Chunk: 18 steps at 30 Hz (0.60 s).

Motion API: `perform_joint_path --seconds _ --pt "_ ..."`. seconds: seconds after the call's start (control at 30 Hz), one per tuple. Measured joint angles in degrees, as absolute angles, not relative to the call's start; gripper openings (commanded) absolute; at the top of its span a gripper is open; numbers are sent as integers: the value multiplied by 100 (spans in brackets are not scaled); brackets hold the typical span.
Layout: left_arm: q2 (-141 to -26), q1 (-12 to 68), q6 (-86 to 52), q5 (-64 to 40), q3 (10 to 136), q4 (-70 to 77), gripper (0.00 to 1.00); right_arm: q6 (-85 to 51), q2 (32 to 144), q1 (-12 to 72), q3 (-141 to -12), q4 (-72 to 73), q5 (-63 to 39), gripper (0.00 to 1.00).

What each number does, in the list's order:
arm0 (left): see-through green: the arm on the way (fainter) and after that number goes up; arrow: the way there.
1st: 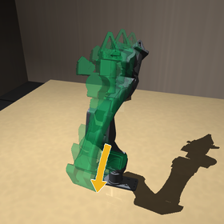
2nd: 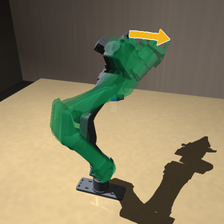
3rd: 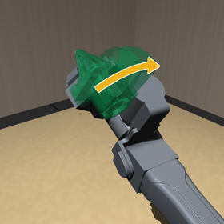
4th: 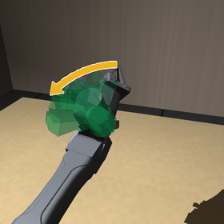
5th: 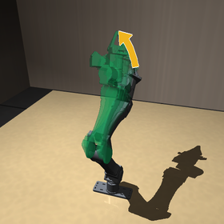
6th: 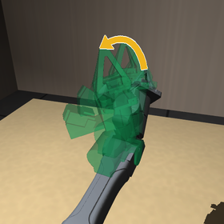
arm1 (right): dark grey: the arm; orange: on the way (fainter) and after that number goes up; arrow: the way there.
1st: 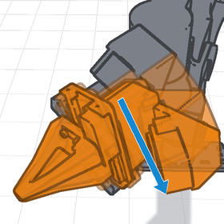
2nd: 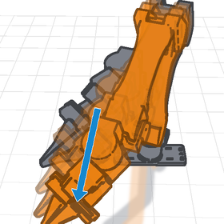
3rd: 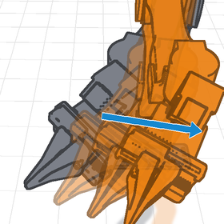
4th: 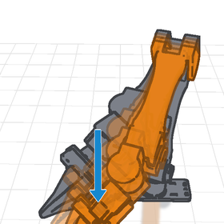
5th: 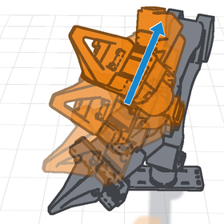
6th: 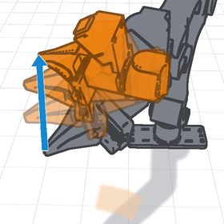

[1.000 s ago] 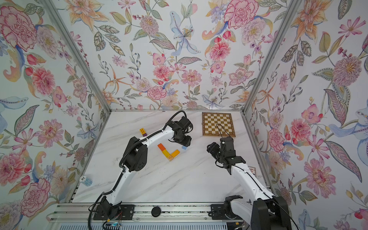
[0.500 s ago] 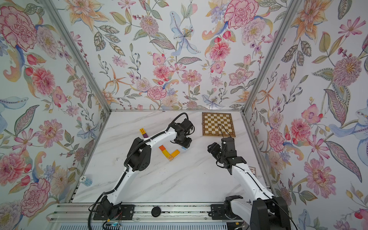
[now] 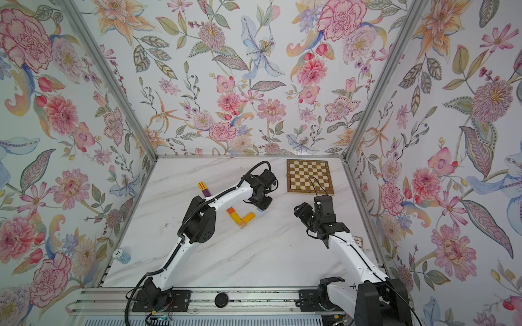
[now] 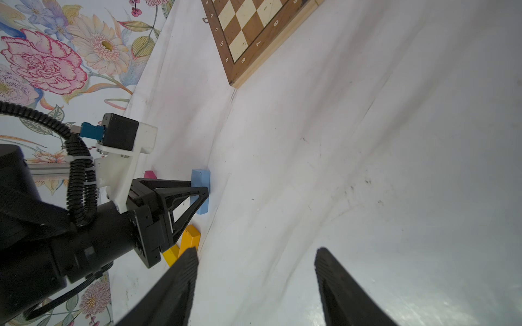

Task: Assemble the letter v with building blocks
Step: Assemble the building block at the center of the board.

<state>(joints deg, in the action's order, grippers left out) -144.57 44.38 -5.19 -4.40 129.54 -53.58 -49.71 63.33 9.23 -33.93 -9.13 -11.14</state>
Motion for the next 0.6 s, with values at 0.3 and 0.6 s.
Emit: perform_joint_path --seconds 0.3,0.6 --pt "-14453 4438 -200 -449 12927 -5363 19 -4974 6337 923 -3358 -864 -1144 68" --pt "-14374 4438 193 -539 12796 -5343 18 -4978 6436 923 -3326 -757 -1253 68"
